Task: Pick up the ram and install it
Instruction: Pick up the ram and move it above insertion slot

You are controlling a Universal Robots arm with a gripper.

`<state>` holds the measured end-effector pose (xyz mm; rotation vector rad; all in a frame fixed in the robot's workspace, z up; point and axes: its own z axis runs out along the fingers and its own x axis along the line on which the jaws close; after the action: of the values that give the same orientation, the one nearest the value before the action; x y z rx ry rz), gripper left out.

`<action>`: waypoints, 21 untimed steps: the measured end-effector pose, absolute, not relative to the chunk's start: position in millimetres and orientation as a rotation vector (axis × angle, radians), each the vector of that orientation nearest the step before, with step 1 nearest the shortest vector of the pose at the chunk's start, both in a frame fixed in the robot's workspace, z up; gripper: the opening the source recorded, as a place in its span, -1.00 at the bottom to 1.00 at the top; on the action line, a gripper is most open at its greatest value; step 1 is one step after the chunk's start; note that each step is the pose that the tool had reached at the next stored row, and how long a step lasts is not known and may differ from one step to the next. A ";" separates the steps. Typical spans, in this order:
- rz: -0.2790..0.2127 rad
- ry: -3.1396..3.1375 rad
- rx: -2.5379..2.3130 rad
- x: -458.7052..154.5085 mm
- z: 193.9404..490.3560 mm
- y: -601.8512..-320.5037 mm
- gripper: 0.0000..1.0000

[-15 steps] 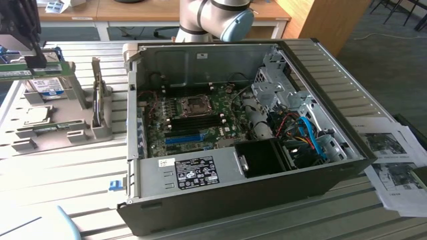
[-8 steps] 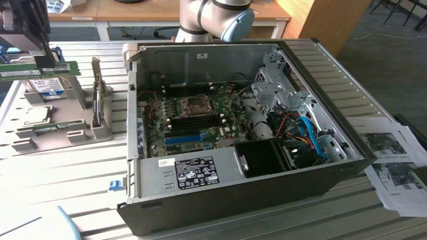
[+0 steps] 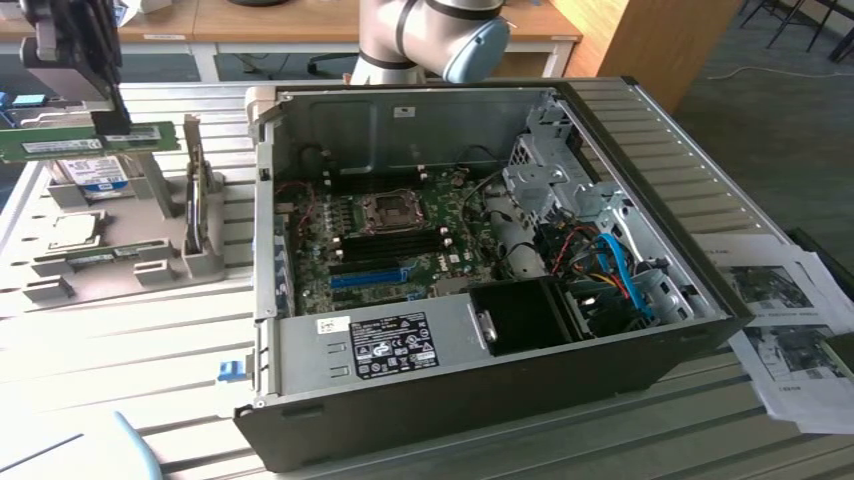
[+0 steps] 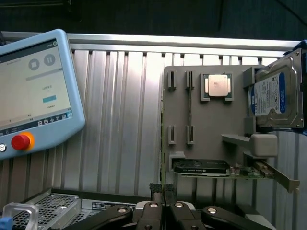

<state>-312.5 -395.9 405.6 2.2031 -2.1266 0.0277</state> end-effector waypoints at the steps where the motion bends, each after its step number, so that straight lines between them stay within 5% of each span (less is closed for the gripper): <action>1: 0.028 -2.127 2.203 -310.4 405.6 -395.9 -0.78; 21: 0.028 -2.127 2.203 -260.4 405.6 -395.9 -0.78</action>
<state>-260.4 -395.9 405.6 2.2030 -2.1266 0.0277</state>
